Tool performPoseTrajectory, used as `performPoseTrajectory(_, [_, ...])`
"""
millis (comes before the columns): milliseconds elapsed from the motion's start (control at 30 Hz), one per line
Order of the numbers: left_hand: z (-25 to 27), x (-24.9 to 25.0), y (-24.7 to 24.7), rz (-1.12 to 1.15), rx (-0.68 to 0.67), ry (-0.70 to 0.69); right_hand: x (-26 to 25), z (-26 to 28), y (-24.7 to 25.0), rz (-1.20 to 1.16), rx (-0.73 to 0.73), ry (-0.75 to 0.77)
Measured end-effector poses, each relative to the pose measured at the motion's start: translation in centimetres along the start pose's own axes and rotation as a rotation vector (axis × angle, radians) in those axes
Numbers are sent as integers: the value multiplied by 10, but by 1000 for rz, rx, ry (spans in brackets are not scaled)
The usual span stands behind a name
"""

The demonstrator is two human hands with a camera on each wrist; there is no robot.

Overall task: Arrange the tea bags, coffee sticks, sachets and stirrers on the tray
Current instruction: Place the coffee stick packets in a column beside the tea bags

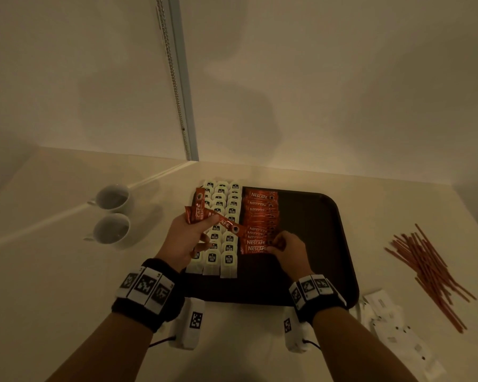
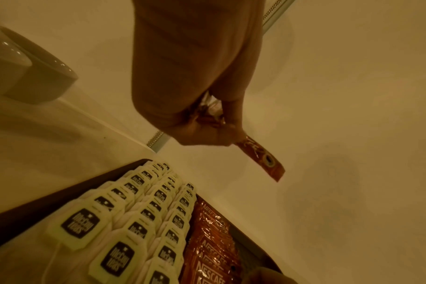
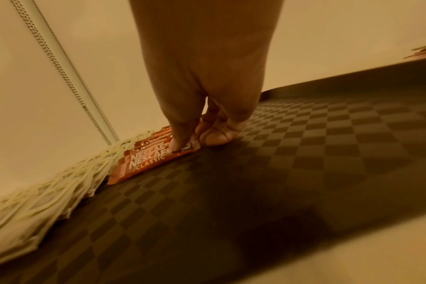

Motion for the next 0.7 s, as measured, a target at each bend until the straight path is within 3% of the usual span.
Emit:
performPoseTrajectory(300, [-2,0,-3,-76,52,-35,-17,4,16,-61,65,38])
performPoseTrajectory(367, [-4,5,-7,-85,50,-61,-44,11,29,-258,54,105])
performPoseTrajectory(500, [-5,15,-19,-140,55,-128,-110,31,41,-673,-197,294])
performPoseTrajectory(700, [-2,31,-28,-223,-13,-220,-139,39,61,-577,-154,382])
Point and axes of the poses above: each hand's wrist, its own z-axis away from the middle knuckle, its own y-axis out of the back of the hand, x = y × z, the point moved 6 cm from there along -z, towards the middle knuckle, and after that the axes turned 9 degrees about -x, right-handed, at the moved point
